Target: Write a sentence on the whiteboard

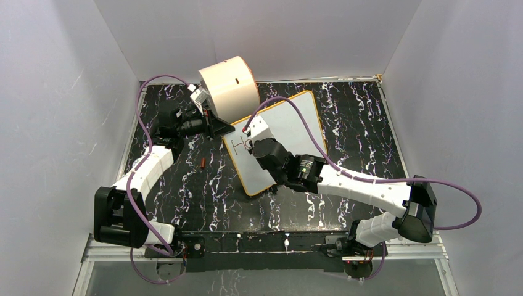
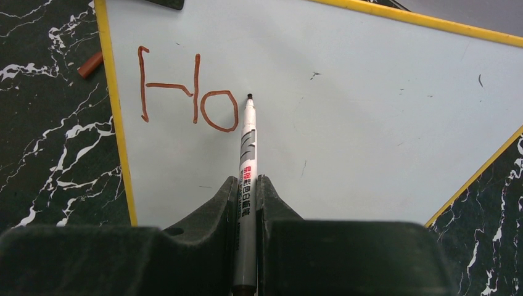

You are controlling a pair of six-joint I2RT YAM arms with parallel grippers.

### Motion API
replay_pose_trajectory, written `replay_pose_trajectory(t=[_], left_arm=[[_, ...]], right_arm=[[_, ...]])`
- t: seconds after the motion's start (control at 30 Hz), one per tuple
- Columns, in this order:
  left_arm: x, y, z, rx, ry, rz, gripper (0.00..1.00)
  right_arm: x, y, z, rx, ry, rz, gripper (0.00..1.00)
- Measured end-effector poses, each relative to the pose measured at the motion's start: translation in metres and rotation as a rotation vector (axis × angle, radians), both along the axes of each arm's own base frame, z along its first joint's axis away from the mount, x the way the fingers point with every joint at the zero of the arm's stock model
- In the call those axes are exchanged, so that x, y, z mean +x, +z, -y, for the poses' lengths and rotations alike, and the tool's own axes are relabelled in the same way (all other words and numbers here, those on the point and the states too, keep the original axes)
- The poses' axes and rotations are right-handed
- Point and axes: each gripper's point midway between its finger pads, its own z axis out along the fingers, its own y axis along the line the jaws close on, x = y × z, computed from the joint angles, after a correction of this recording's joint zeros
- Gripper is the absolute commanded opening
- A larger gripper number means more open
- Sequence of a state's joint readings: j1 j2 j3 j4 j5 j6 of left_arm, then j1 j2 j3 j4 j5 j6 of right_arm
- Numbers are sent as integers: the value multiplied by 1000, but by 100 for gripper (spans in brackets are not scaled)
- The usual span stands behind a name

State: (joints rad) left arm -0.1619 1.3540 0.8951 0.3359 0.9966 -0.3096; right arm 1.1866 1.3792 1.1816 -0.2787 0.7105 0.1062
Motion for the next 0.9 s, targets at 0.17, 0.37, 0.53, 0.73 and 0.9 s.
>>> replay_pose_trajectory(t=[0.17, 0.37, 0.53, 0.73, 0.9], left_arm=[[0, 0, 0, 1, 2, -1, 0], [0, 0, 0, 1, 2, -1, 0], [1, 0, 0, 1, 1, -2, 0], [1, -1, 0, 1, 2, -3, 0], [1, -1, 0, 0, 0, -2, 0]], right_arm=[[-3, -7, 3, -20, 0, -25, 0], [-10, -18, 9, -59, 8, -74, 0], [-18, -31, 15, -96, 16, -125, 0], [-25, -43, 21, -140, 23, -170, 0], [-25, -43, 22, -137, 21, -172, 0]])
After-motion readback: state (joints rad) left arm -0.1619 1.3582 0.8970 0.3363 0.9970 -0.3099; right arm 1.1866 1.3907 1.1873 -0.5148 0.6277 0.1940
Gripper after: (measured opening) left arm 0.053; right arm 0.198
